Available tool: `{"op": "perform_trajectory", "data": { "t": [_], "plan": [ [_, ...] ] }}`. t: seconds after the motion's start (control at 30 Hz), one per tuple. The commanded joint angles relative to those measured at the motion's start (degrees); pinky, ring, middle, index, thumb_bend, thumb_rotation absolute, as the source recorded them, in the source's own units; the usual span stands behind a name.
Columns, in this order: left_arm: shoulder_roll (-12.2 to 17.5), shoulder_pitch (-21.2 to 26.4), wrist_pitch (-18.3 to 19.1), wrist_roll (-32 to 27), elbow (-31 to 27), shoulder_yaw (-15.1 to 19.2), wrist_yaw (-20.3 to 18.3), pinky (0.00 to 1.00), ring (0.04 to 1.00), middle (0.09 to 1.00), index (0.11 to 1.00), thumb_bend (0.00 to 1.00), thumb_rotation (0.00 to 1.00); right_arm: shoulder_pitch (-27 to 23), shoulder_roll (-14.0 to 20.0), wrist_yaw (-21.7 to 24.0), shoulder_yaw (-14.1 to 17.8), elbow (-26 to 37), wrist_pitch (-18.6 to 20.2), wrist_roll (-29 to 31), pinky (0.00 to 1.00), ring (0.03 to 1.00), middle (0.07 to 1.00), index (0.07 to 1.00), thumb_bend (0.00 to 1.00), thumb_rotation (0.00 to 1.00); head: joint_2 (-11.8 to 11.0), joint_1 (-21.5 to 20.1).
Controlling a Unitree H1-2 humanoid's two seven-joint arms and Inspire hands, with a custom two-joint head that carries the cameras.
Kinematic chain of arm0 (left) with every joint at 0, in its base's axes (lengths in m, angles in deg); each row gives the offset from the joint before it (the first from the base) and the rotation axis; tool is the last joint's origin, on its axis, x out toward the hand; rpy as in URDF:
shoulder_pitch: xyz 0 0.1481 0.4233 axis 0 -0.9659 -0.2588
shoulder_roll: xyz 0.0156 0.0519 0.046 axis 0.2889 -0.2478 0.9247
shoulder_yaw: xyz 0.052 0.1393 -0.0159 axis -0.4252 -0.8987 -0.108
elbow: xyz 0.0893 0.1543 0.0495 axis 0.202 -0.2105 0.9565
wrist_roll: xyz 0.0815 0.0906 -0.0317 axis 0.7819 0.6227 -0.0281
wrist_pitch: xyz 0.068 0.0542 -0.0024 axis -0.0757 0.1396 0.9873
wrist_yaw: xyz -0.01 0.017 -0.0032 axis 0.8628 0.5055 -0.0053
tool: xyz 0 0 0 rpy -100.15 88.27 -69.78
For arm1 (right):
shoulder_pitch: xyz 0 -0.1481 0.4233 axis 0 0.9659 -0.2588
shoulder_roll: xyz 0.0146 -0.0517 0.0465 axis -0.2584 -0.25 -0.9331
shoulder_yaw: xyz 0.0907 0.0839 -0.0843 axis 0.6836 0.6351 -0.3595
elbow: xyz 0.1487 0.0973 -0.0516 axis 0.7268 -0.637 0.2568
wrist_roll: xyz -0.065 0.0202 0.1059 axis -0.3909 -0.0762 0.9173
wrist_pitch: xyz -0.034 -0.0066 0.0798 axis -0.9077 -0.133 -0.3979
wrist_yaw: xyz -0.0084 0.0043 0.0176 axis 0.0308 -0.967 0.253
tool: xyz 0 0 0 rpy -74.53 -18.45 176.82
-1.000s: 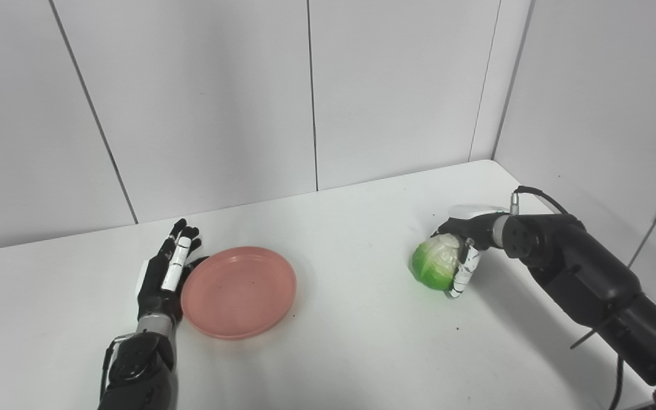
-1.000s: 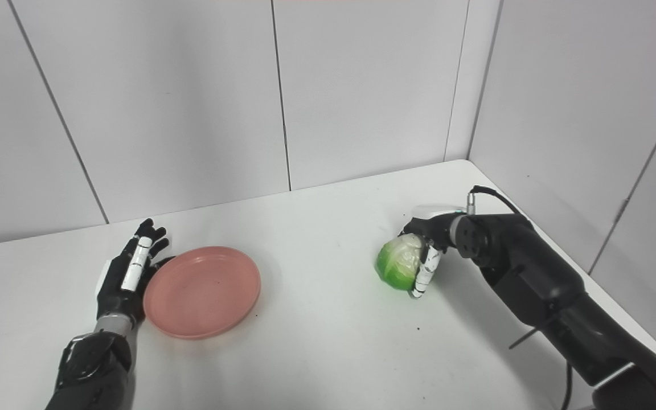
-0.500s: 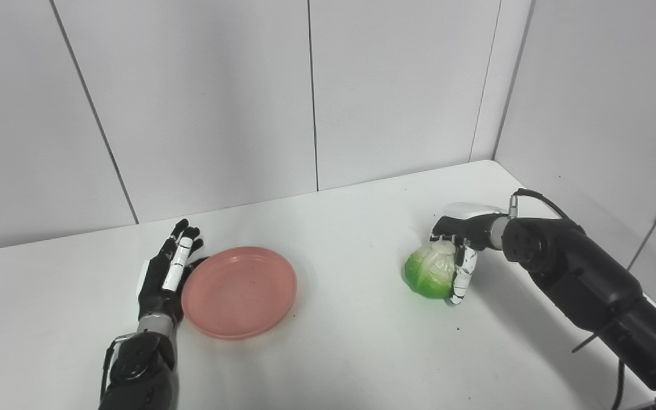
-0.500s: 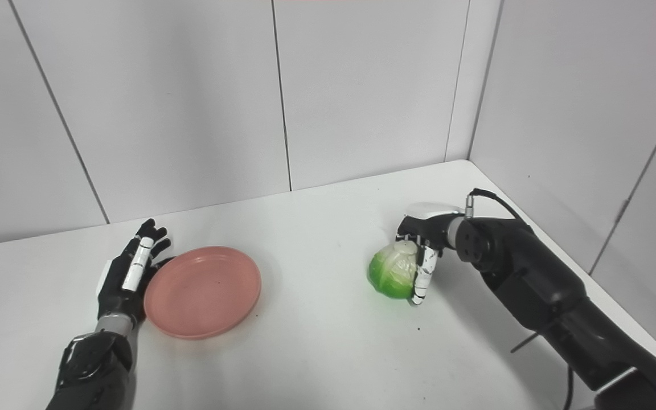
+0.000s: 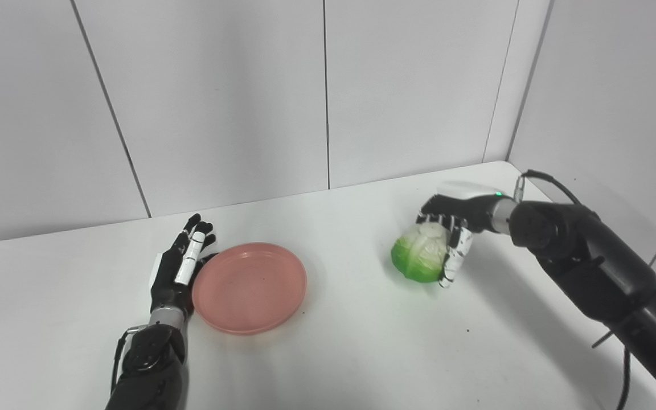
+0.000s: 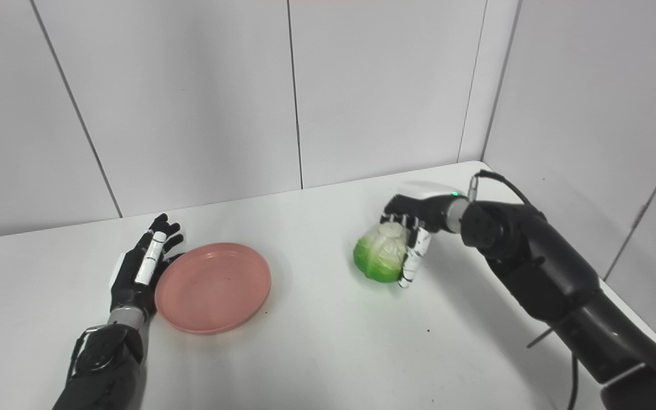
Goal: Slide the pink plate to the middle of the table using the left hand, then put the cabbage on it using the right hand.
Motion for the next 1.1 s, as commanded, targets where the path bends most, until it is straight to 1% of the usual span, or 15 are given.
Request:
{"op": "perform_trajectory", "data": {
  "t": [0.0,0.1,0.17,0.33,0.37,0.43,0.53,0.63,0.73,0.77,0.87,1.0,1.07],
  "plan": [
    [-1.1,-2.4,3.1,0.6,3.5,-0.5,0.0,0.68,0.873,0.872,0.887,0.72,0.69,-5.3,-0.7,0.7,-0.4,2.0,-0.8,0.1,0.47,0.534,0.560,0.589,0.91,0.16,0.0,0.4],
    [-1.5,-2.4,2.9,0.8,3.7,-0.6,0.4,0.69,0.874,0.868,0.881,0.72,0.69,-7.3,-2.2,1.6,-1.0,2.0,0.4,0.3,0.47,0.539,0.562,0.586,0.92,0.16,-0.2,1.8],
    [-1.6,-2.6,2.8,1.2,3.5,-0.9,0.8,0.67,0.866,0.865,0.877,0.72,0.70,-8.5,-3.3,1.8,-1.3,1.5,0.5,0.3,0.47,0.538,0.559,0.584,0.93,0.16,-0.2,2.5],
    [-2.0,-2.6,2.4,1.8,3.8,-1.6,1.6,0.66,0.865,0.863,0.867,0.71,0.72,-10.3,-5.3,1.0,-2.5,-0.2,-1.7,0.0,0.48,0.543,0.568,0.581,0.94,0.14,-0.3,4.1],
    [-2.2,-2.6,2.4,1.8,4.0,-1.6,1.8,0.66,0.865,0.863,0.867,0.71,0.72,-10.9,-5.9,0.7,-3.0,-0.9,-2.6,0.0,0.48,0.543,0.568,0.581,0.94,0.14,-0.5,5.2],
    [-2.6,-2.3,2.1,1.7,4.5,-1.5,2.0,0.65,0.867,0.864,0.866,0.71,0.72,-11.6,-6.7,0.1,-3.6,-2.2,-3.8,0.1,0.48,0.543,0.569,0.585,0.95,0.16,-0.5,6.3],
    [-3.5,-1.8,1.6,2.1,5.5,-1.7,2.8,0.63,0.860,0.860,0.865,0.71,0.72,-12.4,-8.7,-0.7,-4.0,-3.6,-4.5,0.4,0.46,0.529,0.563,0.579,0.95,0.15,-0.8,8.6],
    [-4.3,-1.4,0.9,2.4,6.5,-1.9,3.6,0.65,0.857,0.858,0.864,0.74,0.72,-13.3,-10.8,-0.9,-4.6,-4.4,-4.5,0.1,0.45,0.522,0.563,0.578,0.94,0.14,-1.0,10.1],
    [-5.2,-1.0,0.3,2.1,7.3,-1.7,4.1,0.65,0.855,0.858,0.868,0.74,0.72,-14.5,-12.8,-1.5,-5.1,-6.0,-4.1,-0.2,0.46,0.536,0.574,0.581,0.95,0.14,-1.3,12.5],
    [-5.5,-0.8,0.2,1.9,7.5,-1.6,4.1,0.66,0.857,0.857,0.870,0.75,0.71,-14.7,-13.2,-1.7,-5.1,-6.4,-4.2,-0.2,0.48,0.548,0.581,0.582,0.95,0.14,-1.3,12.5],
    [-6.0,-0.4,-0.9,2.7,8.3,-2.0,5.3,0.65,0.853,0.855,0.872,0.75,0.71,-16.4,-15.5,-3.1,-5.4,-8.4,-5.7,0.1,0.49,0.565,0.585,0.580,0.94,0.15,-1.7,14.2],
    [-6.4,0.0,-1.5,3.0,9.1,-2.2,6.1,0.65,0.867,0.868,0.875,0.76,0.73,-18.0,-17.2,-3.9,-5.8,-11.0,-7.2,0.2,0.45,0.523,0.557,0.578,0.94,0.16,-1.9,15.9],
    [-6.4,0.0,-1.8,3.0,9.3,-2.2,6.3,0.64,0.869,0.872,0.876,0.76,0.73,-18.7,-18.1,-4.5,-6.1,-12.6,-8.3,0.2,0.44,0.519,0.556,0.574,0.93,0.16,-2.0,16.7]
  ]
}}
